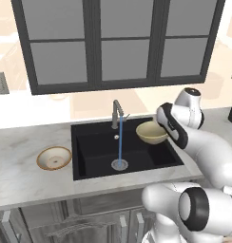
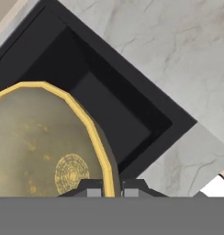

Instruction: Rinse each bowl for a few seconds and place them down in the sink or on the counter.

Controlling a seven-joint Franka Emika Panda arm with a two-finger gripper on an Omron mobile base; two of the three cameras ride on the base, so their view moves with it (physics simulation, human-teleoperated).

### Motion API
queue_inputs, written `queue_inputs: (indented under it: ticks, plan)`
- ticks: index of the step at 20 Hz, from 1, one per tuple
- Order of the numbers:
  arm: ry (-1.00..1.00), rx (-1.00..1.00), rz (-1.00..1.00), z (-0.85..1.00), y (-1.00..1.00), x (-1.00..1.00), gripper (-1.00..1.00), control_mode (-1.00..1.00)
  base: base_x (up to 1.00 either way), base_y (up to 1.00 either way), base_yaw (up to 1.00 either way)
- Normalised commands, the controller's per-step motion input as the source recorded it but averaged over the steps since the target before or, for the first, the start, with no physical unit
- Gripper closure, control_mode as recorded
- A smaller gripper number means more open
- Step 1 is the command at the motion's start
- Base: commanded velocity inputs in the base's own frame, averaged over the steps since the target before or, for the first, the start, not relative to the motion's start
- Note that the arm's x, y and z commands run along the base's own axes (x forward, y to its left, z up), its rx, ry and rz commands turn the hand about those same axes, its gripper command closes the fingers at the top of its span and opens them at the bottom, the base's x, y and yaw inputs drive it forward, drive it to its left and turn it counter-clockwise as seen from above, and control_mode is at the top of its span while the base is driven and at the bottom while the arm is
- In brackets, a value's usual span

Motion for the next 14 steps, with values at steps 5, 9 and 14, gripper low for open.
queue_inputs:
  ticks: [5, 9, 14]
  plan:
    - [0.01, 0.00, 0.10, -0.07, 0.10, 0.08, 1.00, -1.00, 0.00, 0.00, 0.00]
    - [0.00, 0.00, 0.09, -0.09, 0.17, 0.12, 1.00, -1.00, 0.00, 0.00, 0.00]
    - [0.00, 0.00, 0.08, -0.06, 0.12, 0.13, 1.00, -1.00, 0.00, 0.00, 0.00]
